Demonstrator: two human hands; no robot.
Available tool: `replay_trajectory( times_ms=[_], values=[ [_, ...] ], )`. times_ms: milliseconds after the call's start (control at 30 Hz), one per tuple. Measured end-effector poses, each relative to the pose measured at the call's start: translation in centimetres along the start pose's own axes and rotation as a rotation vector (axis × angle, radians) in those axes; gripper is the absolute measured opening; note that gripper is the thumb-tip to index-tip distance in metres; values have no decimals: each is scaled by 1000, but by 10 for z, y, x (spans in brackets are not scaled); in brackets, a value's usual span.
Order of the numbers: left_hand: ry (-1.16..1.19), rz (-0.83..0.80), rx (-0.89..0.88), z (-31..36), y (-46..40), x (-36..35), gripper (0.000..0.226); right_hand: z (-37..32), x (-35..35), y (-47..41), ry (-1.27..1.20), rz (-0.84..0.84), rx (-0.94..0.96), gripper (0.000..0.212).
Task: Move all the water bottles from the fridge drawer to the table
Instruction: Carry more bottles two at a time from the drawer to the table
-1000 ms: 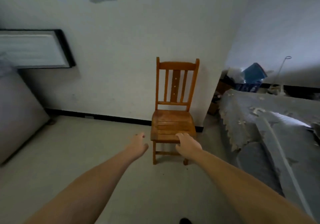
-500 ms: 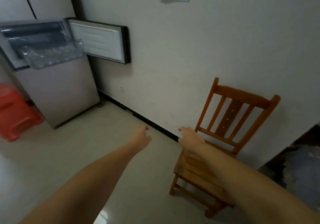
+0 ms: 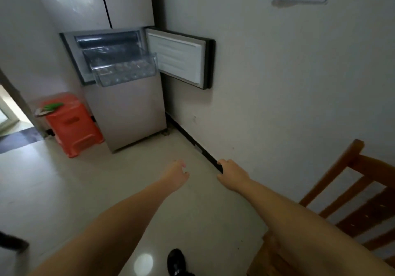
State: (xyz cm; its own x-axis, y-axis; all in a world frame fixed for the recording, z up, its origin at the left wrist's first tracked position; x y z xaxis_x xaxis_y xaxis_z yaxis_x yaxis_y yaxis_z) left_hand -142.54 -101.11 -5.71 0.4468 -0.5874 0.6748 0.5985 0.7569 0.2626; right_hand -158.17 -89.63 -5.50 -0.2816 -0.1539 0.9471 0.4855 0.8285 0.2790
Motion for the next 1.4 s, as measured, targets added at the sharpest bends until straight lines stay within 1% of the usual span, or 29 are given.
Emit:
replay_trajectory(
  times_ms=[167, 400, 500, 700, 833, 1000, 1133, 1267, 1400],
  values=[
    [-48, 51, 2, 7, -95, 52, 40, -21, 37, -104, -1, 22, 24, 49],
    [-77, 110, -13, 13, -208, 135, 37, -61, 102, -232, 7, 55, 64, 51],
    [-62, 126, 14, 4, -239, 155, 37, -81, 114, -274, 21, 51, 113, 48],
    [-55, 189, 65, -20, -318, 194, 36, -118, 130, -377, 35, 32, 210, 51],
    [-50, 235, 128, -27, -388, 225, 36, -138, 144, -462, 54, 14, 277, 49],
    [-31, 300, 170, -23, -483, 276, 38, -163, 185, -571, 59, 5, 348, 48],
    [24, 367, 173, -14, -551, 311, 39, -183, 221, -653, 40, 33, 414, 47],
    [44, 374, 181, -15, -592, 334, 39, -211, 241, -704, 69, 46, 465, 49],
    [94, 447, 165, -26, -638, 380, 35, -264, 252, -755, 20, 43, 549, 41]
  ],
)
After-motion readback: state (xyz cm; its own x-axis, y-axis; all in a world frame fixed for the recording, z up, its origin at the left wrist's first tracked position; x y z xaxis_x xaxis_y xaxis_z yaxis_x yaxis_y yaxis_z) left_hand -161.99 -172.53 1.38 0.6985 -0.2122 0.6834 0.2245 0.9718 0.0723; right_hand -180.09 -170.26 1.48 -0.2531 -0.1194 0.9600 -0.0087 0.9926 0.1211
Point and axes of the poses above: each hand's wrist, its own y-axis away from the middle knuckle, its own x-axis out of the back of the hand, z = x × y, the point moved 2 cm from there along -y, towards the middle knuckle, and after that the axes turned 11 degrees about y, right-handed, at the moved point
